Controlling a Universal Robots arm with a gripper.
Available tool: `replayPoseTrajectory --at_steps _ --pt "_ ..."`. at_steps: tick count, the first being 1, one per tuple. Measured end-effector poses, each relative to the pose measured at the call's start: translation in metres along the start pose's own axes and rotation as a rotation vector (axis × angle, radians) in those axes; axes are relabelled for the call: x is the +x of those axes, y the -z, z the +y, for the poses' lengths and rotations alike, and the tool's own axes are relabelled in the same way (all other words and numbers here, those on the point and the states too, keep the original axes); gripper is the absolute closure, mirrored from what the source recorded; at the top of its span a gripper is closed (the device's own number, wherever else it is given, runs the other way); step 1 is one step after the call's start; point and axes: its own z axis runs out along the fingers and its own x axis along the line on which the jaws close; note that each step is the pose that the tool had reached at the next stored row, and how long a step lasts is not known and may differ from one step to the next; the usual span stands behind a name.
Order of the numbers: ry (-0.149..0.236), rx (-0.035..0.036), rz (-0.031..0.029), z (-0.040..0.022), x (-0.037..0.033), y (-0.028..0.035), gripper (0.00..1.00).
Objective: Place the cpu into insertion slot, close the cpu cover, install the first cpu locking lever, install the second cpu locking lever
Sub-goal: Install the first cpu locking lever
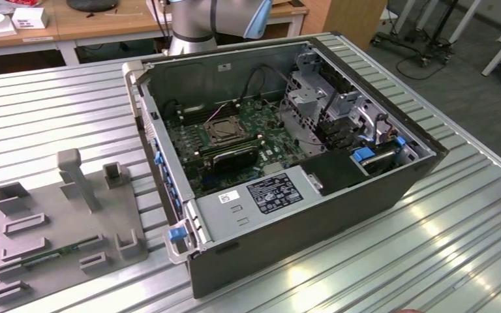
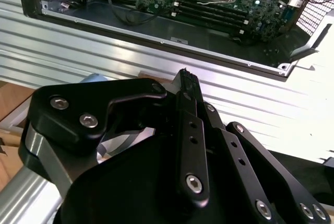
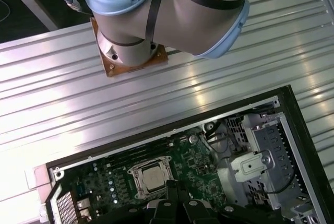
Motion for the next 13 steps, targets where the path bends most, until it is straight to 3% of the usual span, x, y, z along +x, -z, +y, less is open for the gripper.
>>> replayPoseTrajectory --at_steps 13 --pt "0.0 0.0 0.0 -0.0042 0.0021 -0.0232 0.89"
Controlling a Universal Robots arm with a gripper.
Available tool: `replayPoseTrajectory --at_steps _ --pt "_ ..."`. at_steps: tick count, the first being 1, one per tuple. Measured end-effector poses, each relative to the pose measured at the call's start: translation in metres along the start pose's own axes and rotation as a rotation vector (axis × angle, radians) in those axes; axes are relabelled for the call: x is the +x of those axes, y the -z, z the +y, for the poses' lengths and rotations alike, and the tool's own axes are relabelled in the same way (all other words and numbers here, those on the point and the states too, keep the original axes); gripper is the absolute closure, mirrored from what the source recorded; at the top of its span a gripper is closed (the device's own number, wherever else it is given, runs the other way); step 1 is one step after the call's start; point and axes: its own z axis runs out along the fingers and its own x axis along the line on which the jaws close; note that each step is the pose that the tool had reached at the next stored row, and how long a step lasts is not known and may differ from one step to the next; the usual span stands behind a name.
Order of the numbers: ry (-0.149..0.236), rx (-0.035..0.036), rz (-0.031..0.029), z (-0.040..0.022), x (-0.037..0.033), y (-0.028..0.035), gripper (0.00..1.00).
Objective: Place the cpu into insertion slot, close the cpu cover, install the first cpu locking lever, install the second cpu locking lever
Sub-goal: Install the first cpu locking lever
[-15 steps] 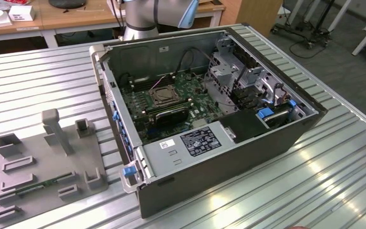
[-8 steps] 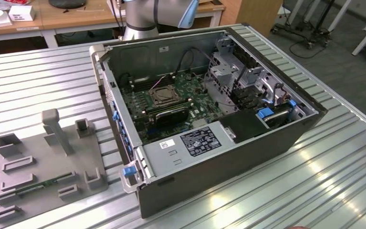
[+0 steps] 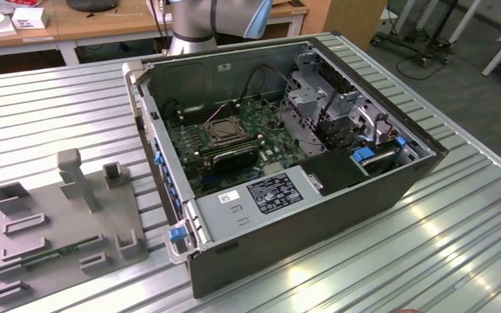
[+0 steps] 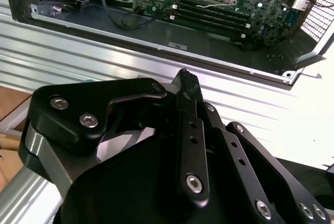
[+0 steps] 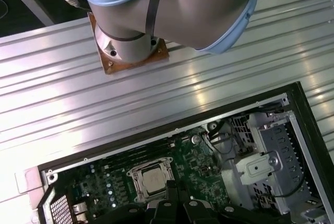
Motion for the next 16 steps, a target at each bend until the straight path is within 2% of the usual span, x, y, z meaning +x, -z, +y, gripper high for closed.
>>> replayPoseTrajectory --at_steps 16 --pt "0.0 0.0001 0.0 -0.005 0.0026 -0.0284 0.89"
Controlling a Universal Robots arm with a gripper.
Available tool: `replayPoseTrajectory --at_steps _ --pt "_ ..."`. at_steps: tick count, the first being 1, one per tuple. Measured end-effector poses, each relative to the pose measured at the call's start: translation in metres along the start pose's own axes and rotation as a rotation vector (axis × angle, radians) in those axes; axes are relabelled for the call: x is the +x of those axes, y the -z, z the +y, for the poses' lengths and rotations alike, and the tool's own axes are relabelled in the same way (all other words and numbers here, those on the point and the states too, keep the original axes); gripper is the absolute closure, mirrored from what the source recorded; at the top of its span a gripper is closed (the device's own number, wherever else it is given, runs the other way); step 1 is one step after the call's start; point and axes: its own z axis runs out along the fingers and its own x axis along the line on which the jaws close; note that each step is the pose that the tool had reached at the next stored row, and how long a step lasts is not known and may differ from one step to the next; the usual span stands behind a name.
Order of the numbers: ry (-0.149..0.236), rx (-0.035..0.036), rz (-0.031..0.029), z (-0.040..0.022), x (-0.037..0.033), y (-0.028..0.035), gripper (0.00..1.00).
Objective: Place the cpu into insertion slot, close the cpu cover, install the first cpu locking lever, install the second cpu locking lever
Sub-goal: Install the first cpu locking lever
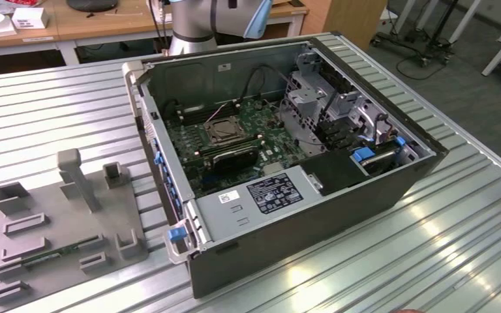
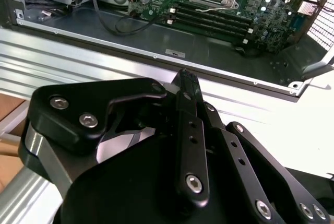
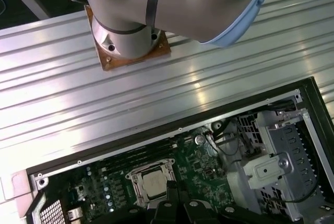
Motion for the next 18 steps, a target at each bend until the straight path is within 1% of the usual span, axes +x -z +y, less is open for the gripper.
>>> replayPoseTrajectory --at_steps 12,18 --pt "0.0 0.0002 0.0 -0.004 0.0019 -0.0213 0.89" --pt "0.0 0.0 0.0 -0.0078 0.0027 -0.0319 0.89"
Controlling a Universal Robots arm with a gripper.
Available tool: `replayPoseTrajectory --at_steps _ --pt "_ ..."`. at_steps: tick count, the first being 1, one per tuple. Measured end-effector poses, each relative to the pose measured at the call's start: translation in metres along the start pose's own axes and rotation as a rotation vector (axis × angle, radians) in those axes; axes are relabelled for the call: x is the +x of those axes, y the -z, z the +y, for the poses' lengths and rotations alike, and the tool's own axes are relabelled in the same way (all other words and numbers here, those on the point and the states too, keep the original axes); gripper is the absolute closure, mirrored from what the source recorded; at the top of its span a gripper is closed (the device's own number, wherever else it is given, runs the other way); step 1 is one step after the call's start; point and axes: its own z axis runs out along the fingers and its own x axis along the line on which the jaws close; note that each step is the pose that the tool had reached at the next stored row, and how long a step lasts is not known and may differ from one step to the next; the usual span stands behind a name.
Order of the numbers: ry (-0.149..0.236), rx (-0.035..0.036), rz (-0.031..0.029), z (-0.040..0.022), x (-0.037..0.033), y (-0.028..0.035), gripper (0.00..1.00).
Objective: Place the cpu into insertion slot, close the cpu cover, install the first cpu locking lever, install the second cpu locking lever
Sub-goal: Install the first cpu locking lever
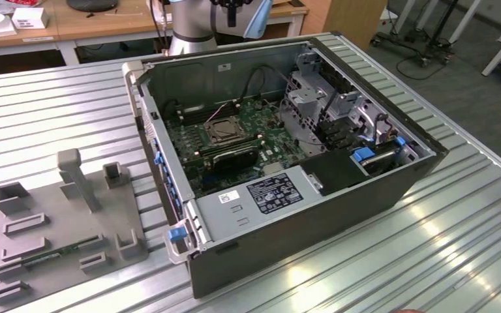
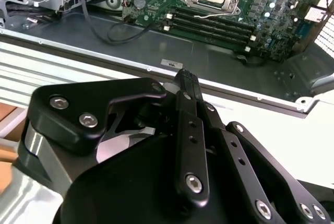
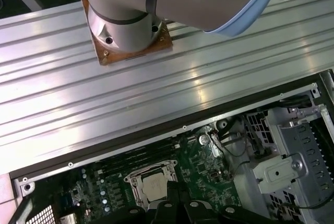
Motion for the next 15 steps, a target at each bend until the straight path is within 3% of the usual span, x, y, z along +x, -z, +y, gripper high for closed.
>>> replayPoseTrajectory --at_steps 10,15 --pt "0.0 -0.0001 0.0 -0.0192 -0.002 -0.0155 0.89" --pt "0.0 0.0001 0.0 -0.0329 -0.0048 -0.0228 0.89"
